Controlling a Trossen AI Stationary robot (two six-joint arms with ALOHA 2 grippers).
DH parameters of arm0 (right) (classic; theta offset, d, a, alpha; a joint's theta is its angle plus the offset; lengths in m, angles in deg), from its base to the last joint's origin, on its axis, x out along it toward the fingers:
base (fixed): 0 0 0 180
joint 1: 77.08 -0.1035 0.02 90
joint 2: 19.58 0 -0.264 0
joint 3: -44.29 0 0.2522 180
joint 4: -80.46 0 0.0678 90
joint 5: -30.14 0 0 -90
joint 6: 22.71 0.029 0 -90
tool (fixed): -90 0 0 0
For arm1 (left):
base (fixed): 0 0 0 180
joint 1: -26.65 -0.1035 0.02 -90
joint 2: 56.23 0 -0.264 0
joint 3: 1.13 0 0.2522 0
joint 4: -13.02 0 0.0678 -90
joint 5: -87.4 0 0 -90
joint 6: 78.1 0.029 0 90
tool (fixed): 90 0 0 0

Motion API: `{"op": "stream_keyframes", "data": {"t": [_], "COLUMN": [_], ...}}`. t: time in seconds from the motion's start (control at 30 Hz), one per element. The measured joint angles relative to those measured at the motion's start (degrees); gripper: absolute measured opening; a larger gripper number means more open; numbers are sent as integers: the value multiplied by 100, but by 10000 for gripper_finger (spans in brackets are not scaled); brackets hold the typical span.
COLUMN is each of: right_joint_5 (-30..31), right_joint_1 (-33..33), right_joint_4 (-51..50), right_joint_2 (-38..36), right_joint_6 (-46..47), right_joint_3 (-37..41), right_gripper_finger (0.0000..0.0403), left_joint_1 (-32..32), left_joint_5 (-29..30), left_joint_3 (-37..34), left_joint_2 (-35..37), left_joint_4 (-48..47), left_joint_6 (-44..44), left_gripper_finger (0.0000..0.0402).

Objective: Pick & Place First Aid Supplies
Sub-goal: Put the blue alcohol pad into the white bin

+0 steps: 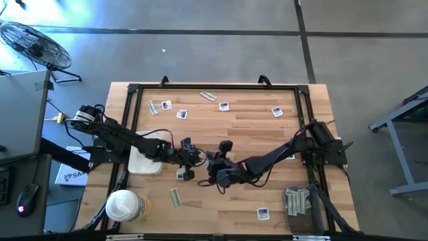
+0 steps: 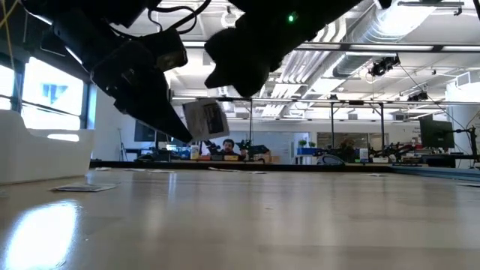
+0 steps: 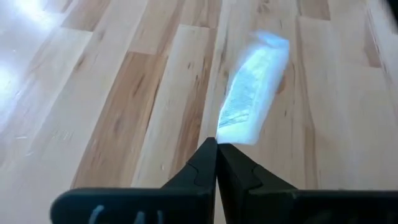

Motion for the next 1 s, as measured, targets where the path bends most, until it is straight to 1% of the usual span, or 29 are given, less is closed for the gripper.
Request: {"op": "stream_keyframes", "data": {"t": [0.07, 0.13, 0.33, 0.43, 0.7, 0.73, 0.87, 0.93, 1.0], "right_joint_5": [-290, -426, -329, -201, -188, -328, -1511, -2022, -2357], "right_joint_1": [-1, -2, -1, -3, -3, -3, 80, 189, 293], "right_joint_4": [22, 21, -85, -133, -537, -793, -1767, -2001, -2033], "right_joint_2": [-43, -44, -44, -44, -55, -102, -363, -442, -436], "right_joint_6": [2, 4, 4, 16, 269, 358, 1149, 1518, 1682], "right_joint_3": [-1, -2, -2, -2, -2, -2, -2, -2, -2], "right_gripper_finger": [46, 56, 73, 74, 74, 74, 74, 76, 85], "left_joint_1": [0, 0, 0, 0, 0, 0, 0, 0, 0], "left_joint_5": [12, 15, 15, 15, 13, 13, 13, 11, 11], "left_joint_3": [1, 2, 1, 2, 1, 1, 0, 2, 1], "left_joint_2": [0, 0, 0, 2, 4, 4, 4, 4, 4], "left_joint_4": [56, 68, 63, 60, -16, -32, -85, -115, -132], "left_joint_6": [2, 0, 1, -1, -22, -24, -30, -30, 2], "left_gripper_finger": [3, 1, 1, 1, 0, 0, 0, 0, 0]}}
